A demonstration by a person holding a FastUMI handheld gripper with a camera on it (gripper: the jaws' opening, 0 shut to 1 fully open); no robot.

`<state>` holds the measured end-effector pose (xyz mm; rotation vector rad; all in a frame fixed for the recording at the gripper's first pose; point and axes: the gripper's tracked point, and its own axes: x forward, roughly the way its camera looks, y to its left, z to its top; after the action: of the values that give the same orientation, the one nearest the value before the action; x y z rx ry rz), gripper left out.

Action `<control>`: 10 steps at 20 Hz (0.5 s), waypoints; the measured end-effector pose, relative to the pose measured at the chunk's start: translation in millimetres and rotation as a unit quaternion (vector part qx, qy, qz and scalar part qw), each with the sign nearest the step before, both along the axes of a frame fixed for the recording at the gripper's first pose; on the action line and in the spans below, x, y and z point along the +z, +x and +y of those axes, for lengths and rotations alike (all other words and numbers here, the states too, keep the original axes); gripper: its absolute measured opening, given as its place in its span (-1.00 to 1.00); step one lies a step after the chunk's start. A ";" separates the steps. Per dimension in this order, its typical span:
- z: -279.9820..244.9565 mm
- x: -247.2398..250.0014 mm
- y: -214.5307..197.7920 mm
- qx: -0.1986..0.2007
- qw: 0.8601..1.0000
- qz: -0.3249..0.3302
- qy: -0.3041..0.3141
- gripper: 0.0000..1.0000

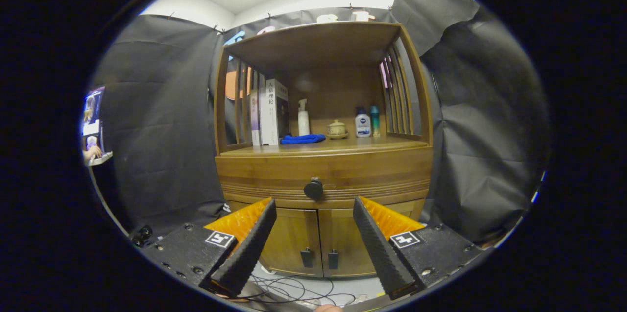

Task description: Pull open the drawer, take out the items inside it, and place them on the countertop above the cabinet.

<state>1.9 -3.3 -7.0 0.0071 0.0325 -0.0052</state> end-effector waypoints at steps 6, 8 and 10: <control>-0.7 -0.6 -0.5 -0.003 1.000 0.004 0.000 1.00; -0.8 -0.2 -1.5 -0.002 1.000 0.006 -0.001 1.00; -1.8 0.3 -0.9 -0.003 1.000 0.004 0.001 1.00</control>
<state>1.0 -5.0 -6.7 0.0083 0.0414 -0.0109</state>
